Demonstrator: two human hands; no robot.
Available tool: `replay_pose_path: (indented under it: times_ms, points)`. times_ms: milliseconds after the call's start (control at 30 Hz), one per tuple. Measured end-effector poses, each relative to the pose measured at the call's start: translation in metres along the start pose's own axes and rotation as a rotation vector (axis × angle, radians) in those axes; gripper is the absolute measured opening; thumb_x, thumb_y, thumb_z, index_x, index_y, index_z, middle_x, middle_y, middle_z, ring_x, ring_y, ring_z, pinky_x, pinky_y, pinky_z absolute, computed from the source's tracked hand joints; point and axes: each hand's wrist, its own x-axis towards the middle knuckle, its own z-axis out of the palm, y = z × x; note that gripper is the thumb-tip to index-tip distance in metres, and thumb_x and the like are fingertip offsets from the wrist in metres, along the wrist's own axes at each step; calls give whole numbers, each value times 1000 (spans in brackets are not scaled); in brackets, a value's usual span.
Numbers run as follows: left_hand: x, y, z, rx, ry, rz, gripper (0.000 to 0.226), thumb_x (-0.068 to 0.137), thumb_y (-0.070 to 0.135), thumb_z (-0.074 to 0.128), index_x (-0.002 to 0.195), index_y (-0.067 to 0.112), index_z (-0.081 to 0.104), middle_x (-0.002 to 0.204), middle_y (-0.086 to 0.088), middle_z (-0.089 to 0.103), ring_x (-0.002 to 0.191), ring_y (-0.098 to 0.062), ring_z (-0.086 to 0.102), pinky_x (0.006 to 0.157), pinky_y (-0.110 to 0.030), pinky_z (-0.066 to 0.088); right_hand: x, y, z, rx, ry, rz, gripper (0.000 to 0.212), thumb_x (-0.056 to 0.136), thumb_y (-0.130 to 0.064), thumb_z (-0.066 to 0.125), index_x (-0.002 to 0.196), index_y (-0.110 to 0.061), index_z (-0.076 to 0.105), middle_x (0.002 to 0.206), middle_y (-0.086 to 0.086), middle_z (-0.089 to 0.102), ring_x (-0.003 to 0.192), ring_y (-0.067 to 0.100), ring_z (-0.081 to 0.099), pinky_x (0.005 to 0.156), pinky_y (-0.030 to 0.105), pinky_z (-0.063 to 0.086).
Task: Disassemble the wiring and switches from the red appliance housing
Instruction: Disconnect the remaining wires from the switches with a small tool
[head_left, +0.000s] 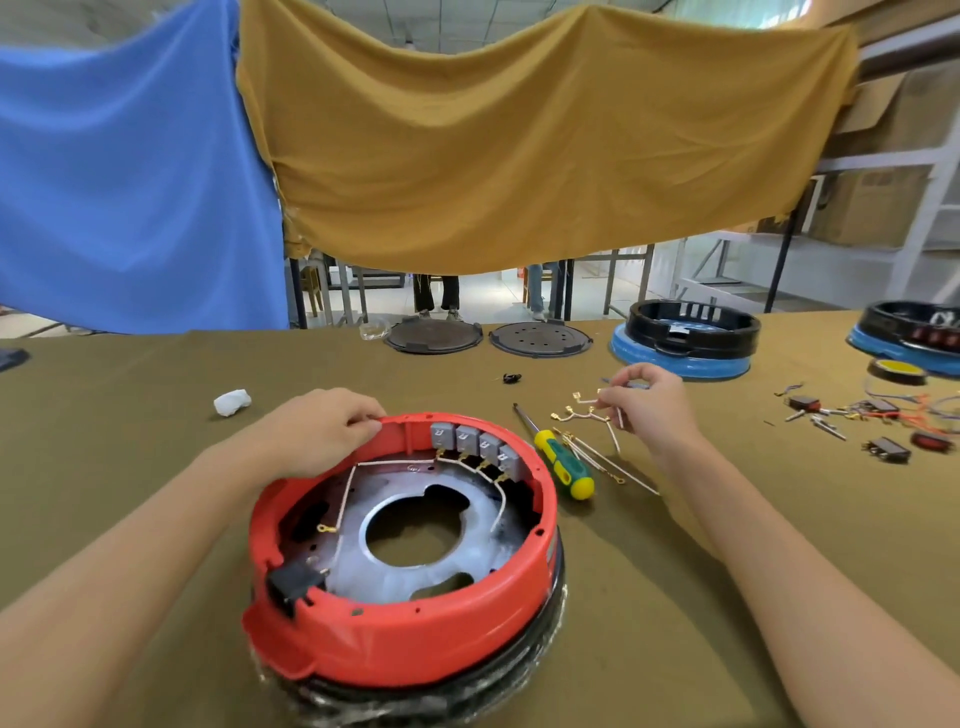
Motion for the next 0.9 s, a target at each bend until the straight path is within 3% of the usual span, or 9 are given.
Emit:
replay_pose_path:
  times_ms: [67,200,333,500,633,767,900]
  points:
    - [-1,-1,5,-30,46,-15,24,104,29,42,108,30,65,105,10,67,101,-18,59,91,-34,45,2,6,3,-107,-67,-13,17,84,3,70,88,-10,59,90,22,72,62,18,60,60,31,55]
    - [-3,-2,11,-131,84,-27,24,104,27,41,103,30,65,102,10,68,98,-18,60,93,-40,46,5,11,7,-461,12,-122,14,90,-19,70,87,-21,57,85,2,66,67,8,60,50,17,48]
    - [-4,-2,13,-187,72,-39,23,104,26,41,104,29,64,101,9,67,98,-18,60,93,-39,46,4,6,7,-183,86,-160,2,95,-20,62,94,-19,61,90,5,71,82,18,65,76,37,57]
    - [-9,3,9,-347,22,-17,30,106,17,38,122,28,61,117,14,62,112,-10,55,101,-31,39,-13,-8,15,151,-38,-201,21,103,-28,54,106,-15,70,82,3,76,64,6,61,60,19,53]
    - [-11,6,4,-278,-22,-87,28,105,14,36,114,24,60,109,6,63,101,-13,56,85,-29,40,-25,-14,21,353,-240,-134,32,103,-34,51,108,-11,72,84,7,73,67,11,61,65,26,54]
    - [-15,8,-7,-105,-134,-110,27,100,10,33,112,21,55,105,3,58,98,-17,52,78,-29,37,-34,-20,29,506,-403,-94,34,102,-34,51,98,-12,76,76,6,69,67,14,61,67,27,54]
    - [-25,7,-2,-324,-90,-52,24,102,15,39,113,25,59,111,7,63,104,-12,58,96,-32,44,-44,-25,39,521,-519,-105,25,103,-20,49,97,-11,71,76,9,69,72,18,61,71,32,52]
